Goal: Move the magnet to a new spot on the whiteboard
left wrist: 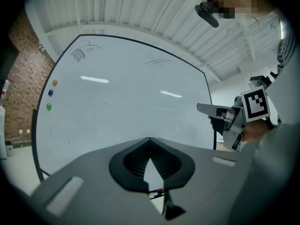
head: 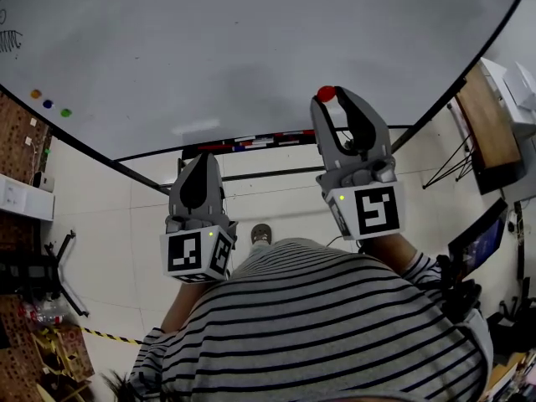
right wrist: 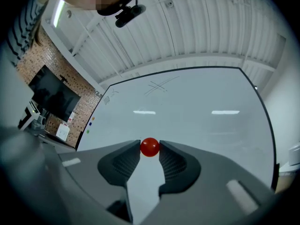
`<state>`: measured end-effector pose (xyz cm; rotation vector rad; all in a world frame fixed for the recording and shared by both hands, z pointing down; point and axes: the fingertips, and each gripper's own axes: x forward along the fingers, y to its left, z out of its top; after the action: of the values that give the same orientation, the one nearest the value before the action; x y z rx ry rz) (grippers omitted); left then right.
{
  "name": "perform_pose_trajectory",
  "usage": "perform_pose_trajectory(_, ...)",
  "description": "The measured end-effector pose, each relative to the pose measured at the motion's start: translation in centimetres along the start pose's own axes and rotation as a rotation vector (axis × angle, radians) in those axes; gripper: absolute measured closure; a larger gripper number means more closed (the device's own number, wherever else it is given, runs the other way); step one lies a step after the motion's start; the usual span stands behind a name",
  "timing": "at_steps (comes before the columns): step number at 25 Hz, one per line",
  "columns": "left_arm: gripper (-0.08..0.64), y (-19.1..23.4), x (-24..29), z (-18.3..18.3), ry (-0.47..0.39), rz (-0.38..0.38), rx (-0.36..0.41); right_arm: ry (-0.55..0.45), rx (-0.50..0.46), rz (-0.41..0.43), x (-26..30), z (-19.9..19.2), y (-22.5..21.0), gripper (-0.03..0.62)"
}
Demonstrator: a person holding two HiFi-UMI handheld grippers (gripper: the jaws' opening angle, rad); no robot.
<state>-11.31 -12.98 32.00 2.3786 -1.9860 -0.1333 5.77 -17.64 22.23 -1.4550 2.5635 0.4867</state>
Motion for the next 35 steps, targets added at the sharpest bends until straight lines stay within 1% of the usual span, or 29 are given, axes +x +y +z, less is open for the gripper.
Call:
perform_pose_trajectory(7,0.543,5.6,3.2,2.2,-0.028,-0.011,-0.007,-0.044,-0.057,-0.029,7.6,0.5,0.7,0.468)
perform_pose_trajectory(11,0.543,9.2,4.9,3.0,-0.056,-0.005,-0.009,-0.059,-0.117,-0.071,11.2,0.6,0.7,0.468)
perform_pose_trajectory(13,0.543,10.2,5.8,3.3,-0.057,-0.011,-0.012,-0.062,-0.144,-0.103,12.6,0.2,0.3,0.468)
perform_pose_trajectory(19,0.543,12.7,7.2,3.6,-0.060,-0.018,-0.021,-0.064,-0.178,-0.166,15.7,-0.5,-0.2,0.468)
perform_pose_trajectory(23,0.544,13.4,7.6,3.6,-0.051,-0.008,-0.026,-0.092,-0.196,-0.206,16.0,-0.7,-0.4,0.466)
perform_pose_trajectory(27,0.543,13.1,7.4,3.4,-0.059,-0.017,-0.020,-0.107,-0.166,-0.172,15.5,-0.4,-0.1,0.465)
perform_pose_trajectory(30,0.543,12.2,6.8,2.9,-0.059,-0.017,-0.021,-0.118,-0.144,-0.154,14.0,0.1,0.0,0.453)
perform_pose_trajectory(35,0.543,8.5,4.8,3.2,-0.058,-0.010,-0.036,-0.118,-0.075,-0.101,9.1,1.4,0.2,0.454)
